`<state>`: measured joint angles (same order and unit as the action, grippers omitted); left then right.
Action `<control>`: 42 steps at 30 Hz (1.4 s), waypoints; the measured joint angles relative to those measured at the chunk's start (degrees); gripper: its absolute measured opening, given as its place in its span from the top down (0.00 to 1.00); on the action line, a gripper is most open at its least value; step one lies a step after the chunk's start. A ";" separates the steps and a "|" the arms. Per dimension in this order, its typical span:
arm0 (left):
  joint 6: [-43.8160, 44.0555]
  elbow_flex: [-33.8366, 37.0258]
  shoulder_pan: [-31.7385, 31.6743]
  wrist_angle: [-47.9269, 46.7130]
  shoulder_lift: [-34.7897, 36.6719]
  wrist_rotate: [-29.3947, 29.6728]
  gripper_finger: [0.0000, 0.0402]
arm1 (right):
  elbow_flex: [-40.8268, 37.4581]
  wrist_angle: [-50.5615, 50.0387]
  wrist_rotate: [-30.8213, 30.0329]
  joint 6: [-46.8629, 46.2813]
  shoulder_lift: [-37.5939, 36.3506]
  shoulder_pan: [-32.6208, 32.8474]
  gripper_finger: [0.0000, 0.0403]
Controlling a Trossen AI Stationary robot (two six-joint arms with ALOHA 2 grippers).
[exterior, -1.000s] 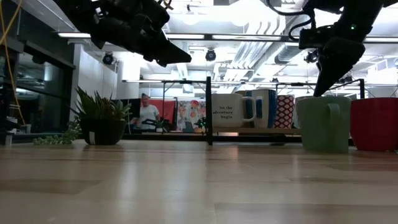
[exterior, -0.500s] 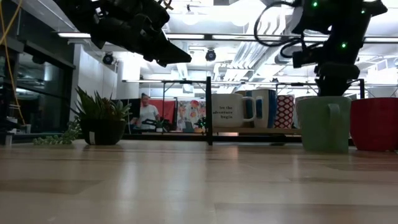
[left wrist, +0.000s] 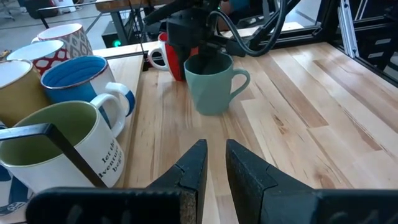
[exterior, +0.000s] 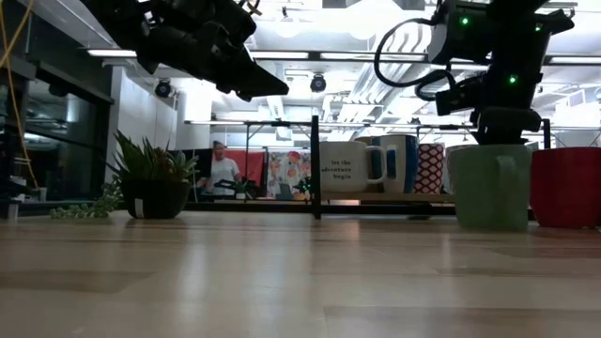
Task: Place coffee mugs
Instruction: Put the green mug on the shelf
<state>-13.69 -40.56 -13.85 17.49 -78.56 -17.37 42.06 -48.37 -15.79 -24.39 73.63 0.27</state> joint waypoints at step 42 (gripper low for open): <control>-8.05 -0.04 0.48 0.77 0.02 -8.29 0.87 | 9.66 -12.60 -7.21 4.24 -3.56 -21.36 1.00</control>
<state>-21.74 -40.60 -13.37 18.26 -78.55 -25.65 51.72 -60.97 -23.01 -20.15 70.06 -21.10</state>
